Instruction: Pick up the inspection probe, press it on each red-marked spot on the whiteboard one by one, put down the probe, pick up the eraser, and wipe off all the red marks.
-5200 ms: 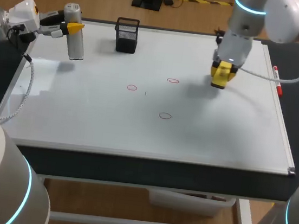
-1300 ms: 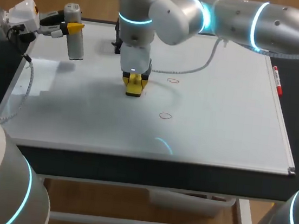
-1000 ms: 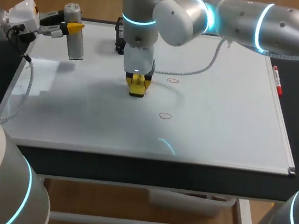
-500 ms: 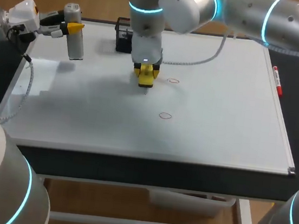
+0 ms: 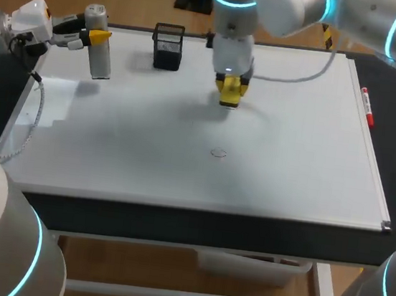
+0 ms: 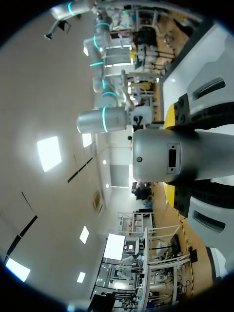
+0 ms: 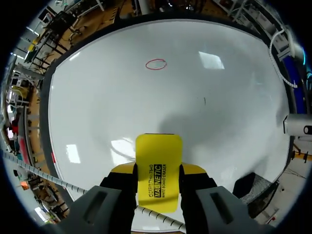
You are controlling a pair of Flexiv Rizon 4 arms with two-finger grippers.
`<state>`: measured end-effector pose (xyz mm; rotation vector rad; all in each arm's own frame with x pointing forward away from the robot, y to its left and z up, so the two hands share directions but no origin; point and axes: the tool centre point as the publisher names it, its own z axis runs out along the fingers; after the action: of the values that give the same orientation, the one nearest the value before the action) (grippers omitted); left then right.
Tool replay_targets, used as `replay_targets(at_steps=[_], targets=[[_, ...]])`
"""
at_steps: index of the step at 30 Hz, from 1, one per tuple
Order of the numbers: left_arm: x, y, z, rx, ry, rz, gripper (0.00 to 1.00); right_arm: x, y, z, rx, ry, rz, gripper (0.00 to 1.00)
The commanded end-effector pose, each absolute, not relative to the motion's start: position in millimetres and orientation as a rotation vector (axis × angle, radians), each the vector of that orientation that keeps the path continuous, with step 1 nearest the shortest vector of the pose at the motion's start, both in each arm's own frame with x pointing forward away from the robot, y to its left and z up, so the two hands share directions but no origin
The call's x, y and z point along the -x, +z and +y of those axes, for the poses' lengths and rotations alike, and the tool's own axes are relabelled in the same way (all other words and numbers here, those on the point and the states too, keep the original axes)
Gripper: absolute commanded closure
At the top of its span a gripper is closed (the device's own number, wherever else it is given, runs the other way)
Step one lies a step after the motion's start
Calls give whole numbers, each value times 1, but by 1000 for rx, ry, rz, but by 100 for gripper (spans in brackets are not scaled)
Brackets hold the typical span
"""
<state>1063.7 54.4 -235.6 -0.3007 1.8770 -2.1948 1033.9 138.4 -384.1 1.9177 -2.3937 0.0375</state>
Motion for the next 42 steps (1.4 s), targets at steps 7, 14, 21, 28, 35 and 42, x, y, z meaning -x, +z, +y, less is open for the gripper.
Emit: replay_targets(at_steps=[7,14,21,28,35,42], targets=[[-1063,-235,53,302,-2192,1874,100,-1029,-375,34,-1759,5,-2556,100],[-1063,-235,53,302,-2192,1874,100,-1025,-376,-18,-1610,-22,-2656,100],[-1063,-235,53,302,-2192,1874,100,-1020,-378,-60,-1497,-21,-2724,100],[-1063,-235,53,302,-2192,1874,100,-1016,-384,-90,-1393,-63,-2787,100],[-1063,-235,53,302,-2192,1874,100,-1017,-387,-96,-1346,-92,-2805,100],[-1063,-235,53,302,-2192,1874,100,-1018,-388,-96,-1368,-82,-2813,100]])
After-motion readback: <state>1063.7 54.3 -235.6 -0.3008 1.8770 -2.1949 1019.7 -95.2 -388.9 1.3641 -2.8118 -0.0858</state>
